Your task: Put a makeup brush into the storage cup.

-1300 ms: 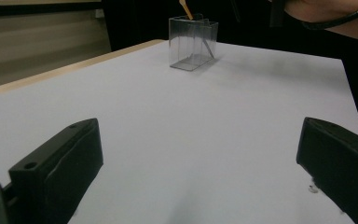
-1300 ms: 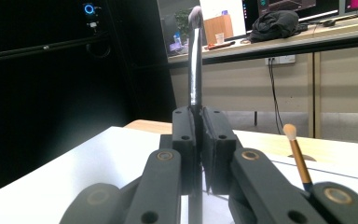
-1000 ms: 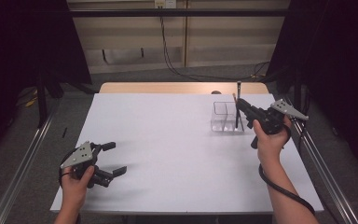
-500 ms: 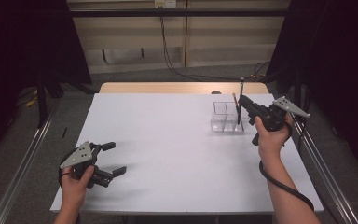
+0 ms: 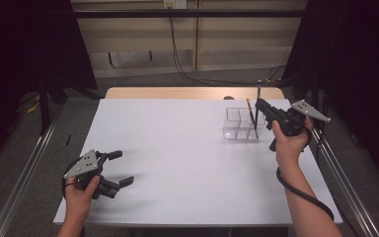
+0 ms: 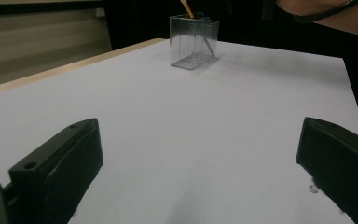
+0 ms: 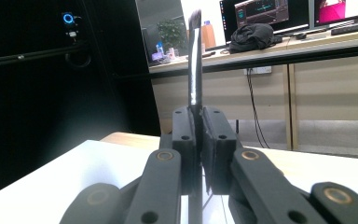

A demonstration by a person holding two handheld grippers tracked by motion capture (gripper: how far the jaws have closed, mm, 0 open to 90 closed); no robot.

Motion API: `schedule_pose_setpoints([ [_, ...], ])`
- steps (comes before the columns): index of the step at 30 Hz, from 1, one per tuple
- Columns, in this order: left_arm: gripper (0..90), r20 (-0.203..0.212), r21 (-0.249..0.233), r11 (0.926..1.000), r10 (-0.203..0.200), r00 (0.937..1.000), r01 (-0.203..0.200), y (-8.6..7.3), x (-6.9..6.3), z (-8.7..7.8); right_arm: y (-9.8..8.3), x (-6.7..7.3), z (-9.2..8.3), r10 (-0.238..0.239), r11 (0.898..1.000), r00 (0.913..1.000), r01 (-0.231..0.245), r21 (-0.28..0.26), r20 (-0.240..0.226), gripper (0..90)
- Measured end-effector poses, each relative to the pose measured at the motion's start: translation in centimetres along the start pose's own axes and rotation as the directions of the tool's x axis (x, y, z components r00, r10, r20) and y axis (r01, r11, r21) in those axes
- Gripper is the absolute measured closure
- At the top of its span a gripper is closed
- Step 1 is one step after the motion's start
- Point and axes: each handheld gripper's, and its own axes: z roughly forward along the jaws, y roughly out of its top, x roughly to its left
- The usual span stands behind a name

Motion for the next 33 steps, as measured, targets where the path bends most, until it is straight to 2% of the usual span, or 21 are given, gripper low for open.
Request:
schedule_pose_setpoints([
  [24, 0.3, -0.002, -0.002, 1.0000, -0.006, 1.0000, 0.006, 0.0, 0.0, 0.0, 0.8, -1.0, 0.8, -0.017, 1.000, 0.9988, 0.018, -0.025, 0.045, 85.1],
  [33, 0.3, -0.005, -0.004, 1.0000, -0.006, 1.0000, 0.006, -0.1, 0.0, 0.0, 1.0, -1.2, 1.4, -0.034, 0.999, 0.9984, 0.035, -0.019, 0.044, 85.1],
])
